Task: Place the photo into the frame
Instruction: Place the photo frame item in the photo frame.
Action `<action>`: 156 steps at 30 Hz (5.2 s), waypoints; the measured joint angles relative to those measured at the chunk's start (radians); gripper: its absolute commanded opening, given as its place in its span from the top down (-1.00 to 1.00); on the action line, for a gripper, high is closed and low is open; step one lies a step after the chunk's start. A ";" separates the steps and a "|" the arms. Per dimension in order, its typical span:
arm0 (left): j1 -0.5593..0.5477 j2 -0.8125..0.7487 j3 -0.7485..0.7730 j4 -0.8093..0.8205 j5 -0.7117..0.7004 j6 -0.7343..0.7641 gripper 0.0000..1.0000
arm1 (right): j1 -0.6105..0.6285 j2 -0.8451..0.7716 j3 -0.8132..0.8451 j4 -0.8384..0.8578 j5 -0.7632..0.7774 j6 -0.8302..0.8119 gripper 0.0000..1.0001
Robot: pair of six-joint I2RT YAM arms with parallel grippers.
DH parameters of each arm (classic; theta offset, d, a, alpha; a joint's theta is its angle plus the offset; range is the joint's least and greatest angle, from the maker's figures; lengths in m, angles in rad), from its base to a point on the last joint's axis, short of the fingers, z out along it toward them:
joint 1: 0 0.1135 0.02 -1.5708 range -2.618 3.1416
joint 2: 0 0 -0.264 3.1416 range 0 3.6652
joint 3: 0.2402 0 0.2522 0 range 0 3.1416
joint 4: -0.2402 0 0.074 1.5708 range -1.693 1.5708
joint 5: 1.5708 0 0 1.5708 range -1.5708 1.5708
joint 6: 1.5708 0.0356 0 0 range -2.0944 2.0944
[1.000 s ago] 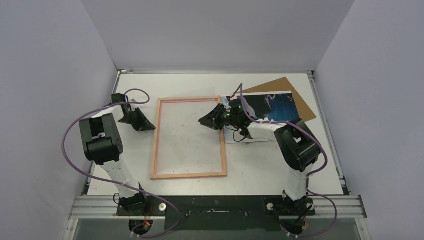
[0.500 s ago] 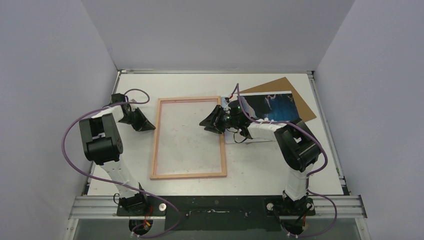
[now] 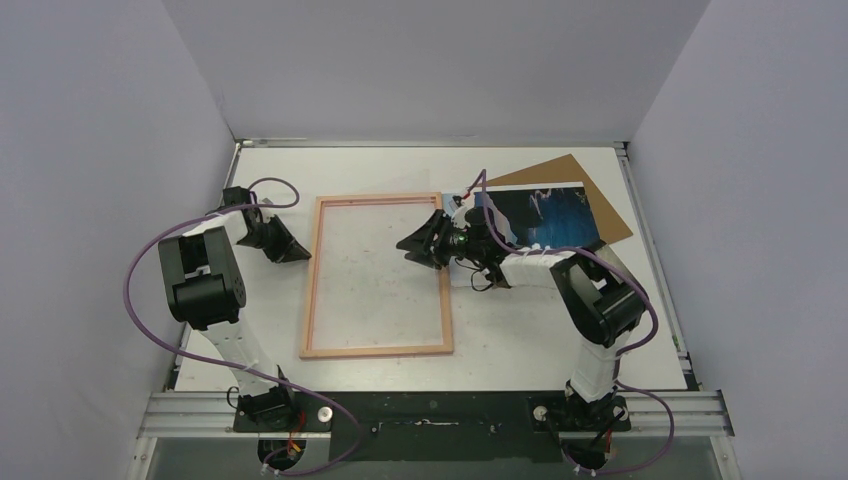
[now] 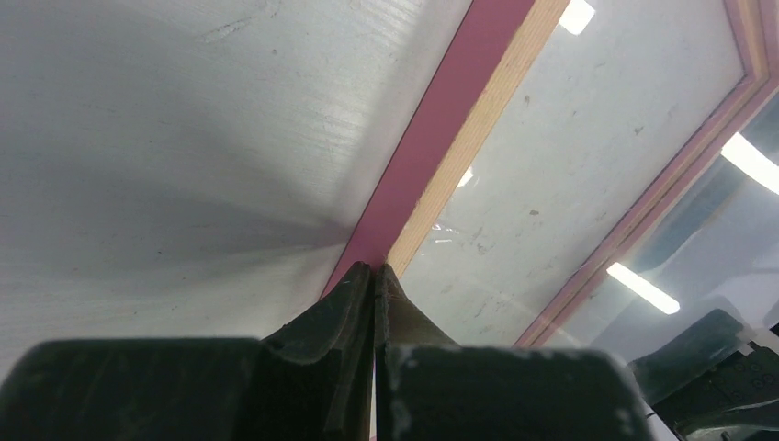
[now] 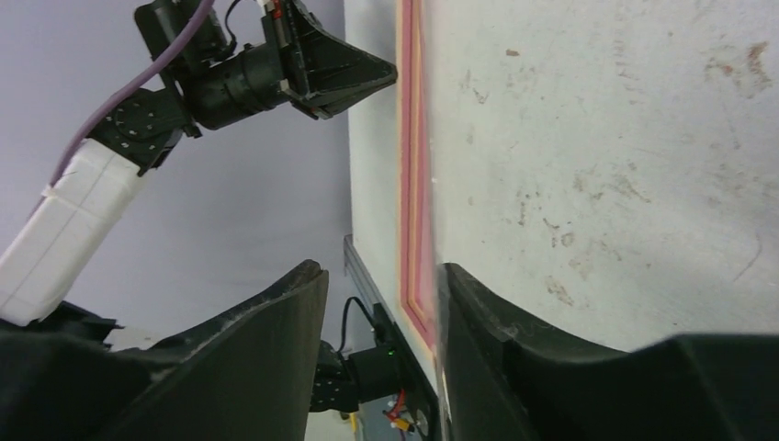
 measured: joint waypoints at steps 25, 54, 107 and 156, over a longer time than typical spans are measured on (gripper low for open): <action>-0.004 -0.010 0.000 -0.002 -0.026 0.000 1.00 | 0.028 -0.005 -0.022 0.132 -0.018 0.182 0.82; 0.005 -0.011 0.000 0.017 -0.040 0.000 1.00 | 0.026 0.083 0.060 0.024 -0.107 -0.010 0.49; 0.004 -0.011 0.002 0.017 -0.041 0.000 1.00 | 0.044 0.119 0.254 -0.526 -0.010 -0.349 -0.24; 0.003 -0.011 0.009 0.005 -0.042 0.011 1.00 | 0.069 0.132 0.456 -0.966 0.169 -0.378 -0.79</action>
